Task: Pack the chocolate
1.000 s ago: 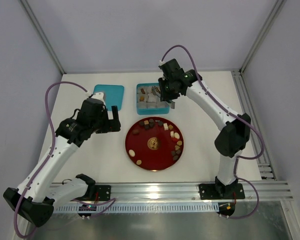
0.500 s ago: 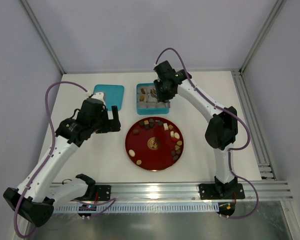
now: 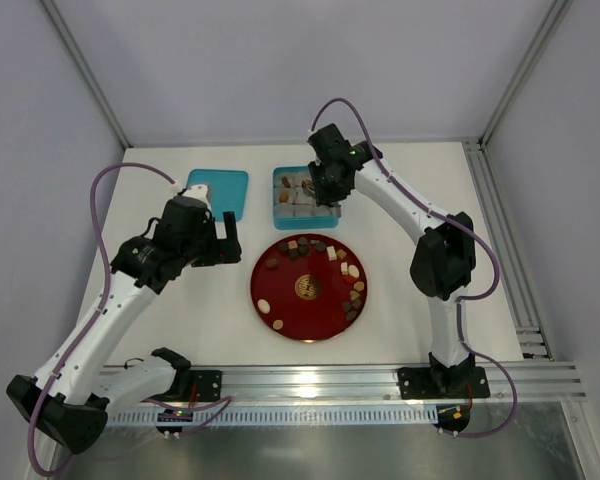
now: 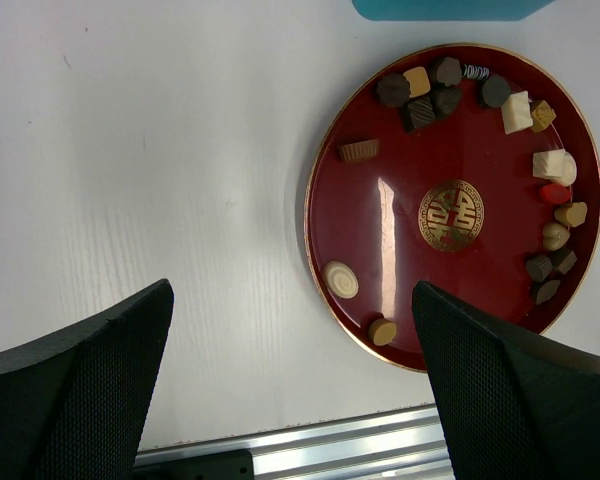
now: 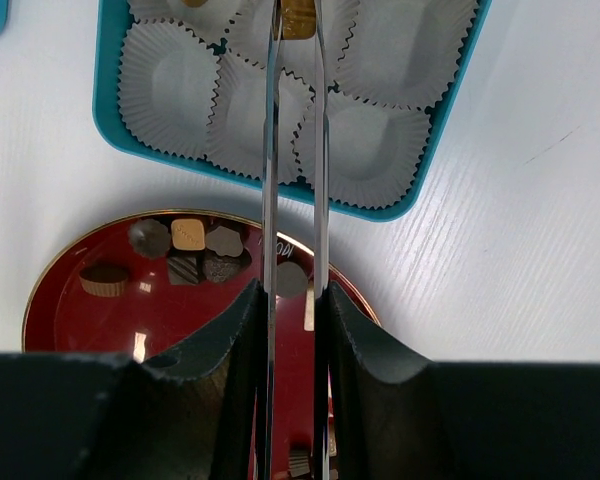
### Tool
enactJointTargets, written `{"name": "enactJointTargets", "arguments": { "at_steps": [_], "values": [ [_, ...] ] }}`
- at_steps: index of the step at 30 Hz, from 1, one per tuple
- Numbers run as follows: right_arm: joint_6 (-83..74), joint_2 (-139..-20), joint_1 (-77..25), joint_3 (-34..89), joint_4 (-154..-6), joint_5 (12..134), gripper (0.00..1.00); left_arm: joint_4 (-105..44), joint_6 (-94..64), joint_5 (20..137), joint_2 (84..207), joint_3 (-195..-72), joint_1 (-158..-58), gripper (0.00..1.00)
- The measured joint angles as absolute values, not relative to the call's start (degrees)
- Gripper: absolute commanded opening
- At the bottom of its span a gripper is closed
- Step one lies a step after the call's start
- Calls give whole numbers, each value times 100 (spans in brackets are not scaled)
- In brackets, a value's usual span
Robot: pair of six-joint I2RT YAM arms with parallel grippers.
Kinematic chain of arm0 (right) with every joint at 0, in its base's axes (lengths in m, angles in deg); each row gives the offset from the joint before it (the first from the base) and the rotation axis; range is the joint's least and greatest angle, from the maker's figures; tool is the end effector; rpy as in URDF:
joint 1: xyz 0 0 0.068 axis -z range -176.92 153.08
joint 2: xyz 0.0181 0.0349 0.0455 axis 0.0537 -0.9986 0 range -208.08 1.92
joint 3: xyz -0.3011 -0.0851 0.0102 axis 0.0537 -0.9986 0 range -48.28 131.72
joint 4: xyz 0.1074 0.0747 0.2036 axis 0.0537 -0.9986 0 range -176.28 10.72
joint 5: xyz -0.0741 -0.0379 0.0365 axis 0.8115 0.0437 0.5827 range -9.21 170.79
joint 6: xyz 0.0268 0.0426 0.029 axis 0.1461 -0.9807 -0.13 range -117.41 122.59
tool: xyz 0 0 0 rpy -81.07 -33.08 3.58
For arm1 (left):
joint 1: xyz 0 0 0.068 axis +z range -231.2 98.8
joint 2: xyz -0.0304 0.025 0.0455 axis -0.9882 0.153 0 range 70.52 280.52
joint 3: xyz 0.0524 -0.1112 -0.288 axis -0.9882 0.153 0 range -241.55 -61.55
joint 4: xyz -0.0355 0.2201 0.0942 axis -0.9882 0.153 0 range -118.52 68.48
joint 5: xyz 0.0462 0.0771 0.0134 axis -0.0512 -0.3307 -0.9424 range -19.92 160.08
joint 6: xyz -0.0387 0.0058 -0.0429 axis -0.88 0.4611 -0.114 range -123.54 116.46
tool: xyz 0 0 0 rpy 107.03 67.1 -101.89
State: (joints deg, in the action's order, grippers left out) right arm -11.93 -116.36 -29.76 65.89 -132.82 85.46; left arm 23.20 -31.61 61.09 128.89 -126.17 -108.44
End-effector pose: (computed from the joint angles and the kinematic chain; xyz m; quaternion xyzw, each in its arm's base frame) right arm 0.3835 0.2435 0.3287 -0.1415 0.9492 0.0759 0.2706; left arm 0.1424 -0.0660 0.3756 -0.0365 0.9224 -0.1110 0.3682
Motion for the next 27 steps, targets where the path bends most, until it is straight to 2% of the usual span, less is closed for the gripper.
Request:
{"name": "enactJointTargets", "arguments": {
  "at_steps": [20,27],
  "values": [
    [-1127,-11675,-2980,6517,-13232,8557,41,2318,-3163,6109,12889,-12617,-10844,100],
    [-1125,-11675,-2982,6524,-13232,8561,42,2320,-3163,6109,12889,-12617,-10844,100]
  ]
}}
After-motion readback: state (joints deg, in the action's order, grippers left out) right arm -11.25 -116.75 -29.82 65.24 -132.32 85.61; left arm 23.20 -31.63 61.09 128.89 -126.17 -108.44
